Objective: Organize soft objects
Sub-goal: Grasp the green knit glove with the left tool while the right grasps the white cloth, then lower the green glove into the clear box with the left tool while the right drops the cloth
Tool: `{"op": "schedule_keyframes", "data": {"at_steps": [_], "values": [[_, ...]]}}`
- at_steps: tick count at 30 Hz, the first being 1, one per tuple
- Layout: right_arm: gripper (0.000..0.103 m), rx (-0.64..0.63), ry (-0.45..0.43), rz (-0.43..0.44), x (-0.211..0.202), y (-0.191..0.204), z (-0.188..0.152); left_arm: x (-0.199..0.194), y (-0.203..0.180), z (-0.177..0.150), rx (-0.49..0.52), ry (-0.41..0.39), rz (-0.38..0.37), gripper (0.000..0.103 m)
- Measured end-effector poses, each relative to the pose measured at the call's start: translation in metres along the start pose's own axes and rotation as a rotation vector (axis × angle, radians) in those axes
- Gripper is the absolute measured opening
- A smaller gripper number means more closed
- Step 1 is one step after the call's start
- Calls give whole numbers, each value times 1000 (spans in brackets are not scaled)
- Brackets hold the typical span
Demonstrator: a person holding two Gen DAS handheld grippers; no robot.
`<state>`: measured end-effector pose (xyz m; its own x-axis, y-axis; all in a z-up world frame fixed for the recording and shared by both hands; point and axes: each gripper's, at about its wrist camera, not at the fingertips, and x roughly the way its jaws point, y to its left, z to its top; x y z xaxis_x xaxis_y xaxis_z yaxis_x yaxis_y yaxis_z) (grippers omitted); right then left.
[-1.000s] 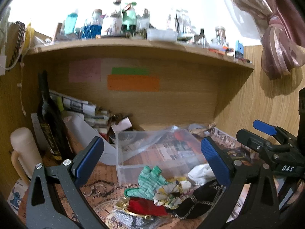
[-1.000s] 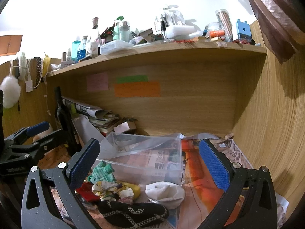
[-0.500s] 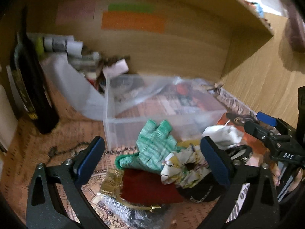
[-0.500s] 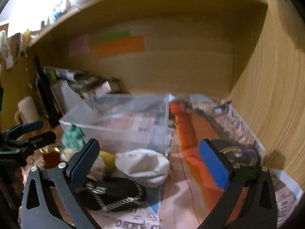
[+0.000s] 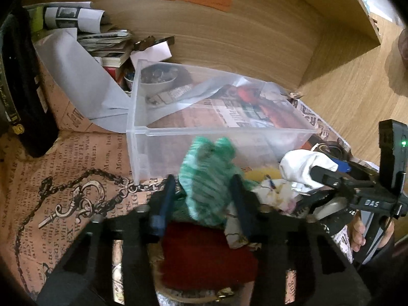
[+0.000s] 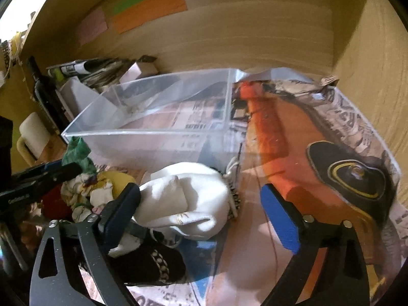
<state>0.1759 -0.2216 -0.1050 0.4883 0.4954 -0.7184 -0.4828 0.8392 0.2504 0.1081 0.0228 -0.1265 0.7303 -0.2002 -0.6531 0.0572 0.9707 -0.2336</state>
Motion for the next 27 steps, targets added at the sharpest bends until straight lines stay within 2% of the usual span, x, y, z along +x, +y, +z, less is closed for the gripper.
{"op": "schedule_keyframes", "data": {"at_steps": [2,4,11,15,27], "values": [[67,-9,16,13,4,3,-1,0,-1,-1,7,-9,2,33],[52,-18,27,19,7,5,-2,0,-2,-1,10,-14,6,27],[29,-47,-34,-3,-8,12,0,-19,-6,-2,22,-66,14,19],[23,-61,-90,-10,-23,16,5,-38,-12,2,44,-129,27,16],[22,-103,-283,15,-69,34,36,-84,-21,38,87,-298,50,16]]}}
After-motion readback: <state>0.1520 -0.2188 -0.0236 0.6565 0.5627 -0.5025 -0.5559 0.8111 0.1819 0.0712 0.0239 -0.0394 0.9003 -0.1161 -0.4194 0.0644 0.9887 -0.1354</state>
